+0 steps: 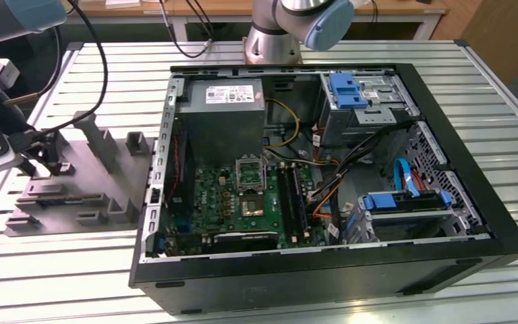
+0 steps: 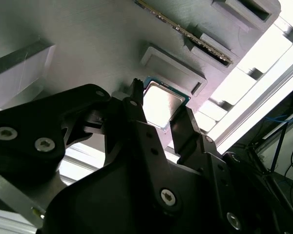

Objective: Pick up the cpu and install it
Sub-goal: 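Pick up the cpu and move it towards the insertion slot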

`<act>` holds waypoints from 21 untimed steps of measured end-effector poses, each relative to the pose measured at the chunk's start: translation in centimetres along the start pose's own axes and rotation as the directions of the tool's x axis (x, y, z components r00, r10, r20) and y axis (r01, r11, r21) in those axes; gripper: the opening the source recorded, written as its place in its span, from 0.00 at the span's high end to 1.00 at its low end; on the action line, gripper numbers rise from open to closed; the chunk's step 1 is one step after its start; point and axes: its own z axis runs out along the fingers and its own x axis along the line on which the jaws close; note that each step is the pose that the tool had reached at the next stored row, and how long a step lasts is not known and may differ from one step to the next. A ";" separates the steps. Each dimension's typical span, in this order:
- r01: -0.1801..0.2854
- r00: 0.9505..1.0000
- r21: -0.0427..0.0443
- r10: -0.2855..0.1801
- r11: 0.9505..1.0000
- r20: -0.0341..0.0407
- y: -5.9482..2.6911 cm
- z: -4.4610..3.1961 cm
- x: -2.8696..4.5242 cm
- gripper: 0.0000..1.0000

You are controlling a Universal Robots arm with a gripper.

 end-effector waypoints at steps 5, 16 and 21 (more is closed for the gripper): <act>0.000 1.000 0.000 0.000 1.000 0.000 0.01 -0.13 0.00 0.53; 0.000 1.000 0.000 0.000 1.000 0.000 0.03 -0.46 0.00 0.53; 0.000 1.000 0.000 0.000 1.000 0.000 0.03 -0.58 0.00 0.53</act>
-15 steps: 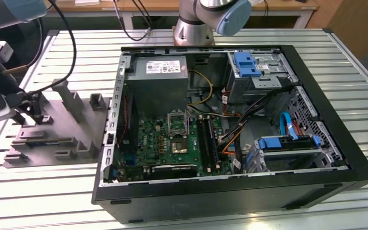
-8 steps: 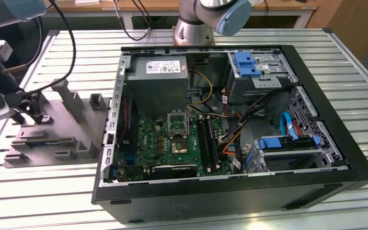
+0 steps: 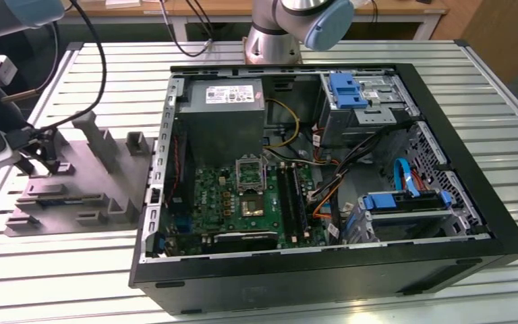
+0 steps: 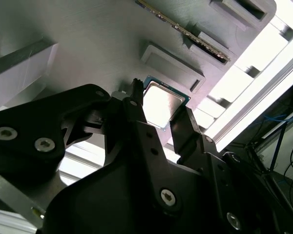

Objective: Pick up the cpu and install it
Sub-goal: 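Pick up the cpu and move it towards the insertion slot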

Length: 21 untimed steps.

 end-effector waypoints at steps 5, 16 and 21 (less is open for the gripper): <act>0.000 1.000 0.000 0.000 1.000 0.000 0.01 -0.20 0.00 0.53; 0.000 1.000 0.000 0.000 1.000 0.000 0.04 -0.68 0.00 0.53; 0.000 1.000 0.000 0.000 1.000 0.000 0.05 -0.86 0.00 0.53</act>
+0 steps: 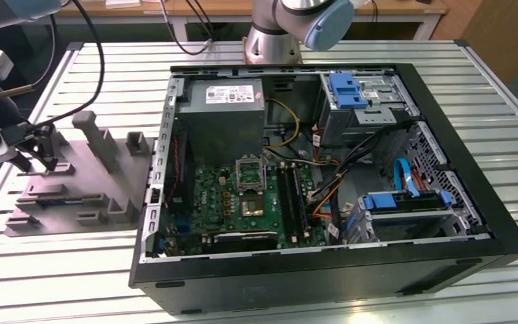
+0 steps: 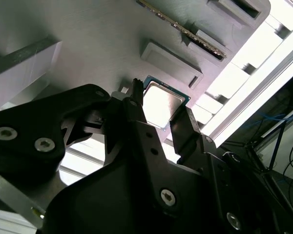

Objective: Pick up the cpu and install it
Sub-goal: 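Pick up the cpu and move it towards the insertion slot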

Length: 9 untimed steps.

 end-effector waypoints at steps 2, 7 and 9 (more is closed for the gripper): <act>0.000 1.000 0.000 0.000 1.000 0.000 0.00 -0.07 0.00 0.53; 0.000 1.000 0.000 0.000 1.000 0.000 0.02 -0.27 0.00 0.53; 0.000 1.000 0.000 0.000 1.000 0.000 0.02 -0.33 0.00 0.53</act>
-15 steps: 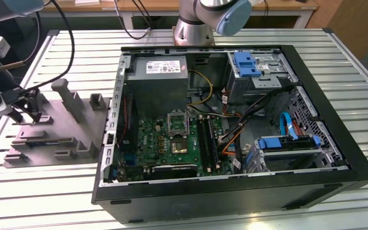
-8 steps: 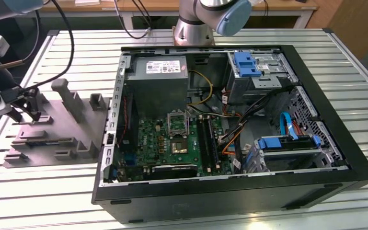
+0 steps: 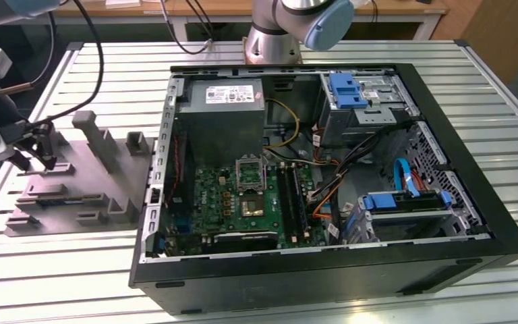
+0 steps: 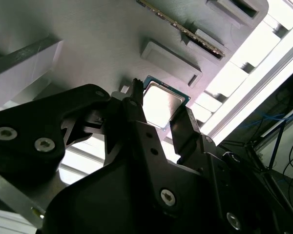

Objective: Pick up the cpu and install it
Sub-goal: 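Pick up the cpu and move it towards the insertion slot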

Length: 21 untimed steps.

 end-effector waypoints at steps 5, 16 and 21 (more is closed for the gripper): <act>0.000 1.000 0.000 0.000 1.000 0.000 0.01 -0.16 0.00 0.53; 0.000 1.000 0.000 0.000 1.000 0.000 0.03 -0.52 0.00 0.53; 0.000 1.000 0.000 0.000 1.000 0.000 0.04 -0.67 0.00 0.53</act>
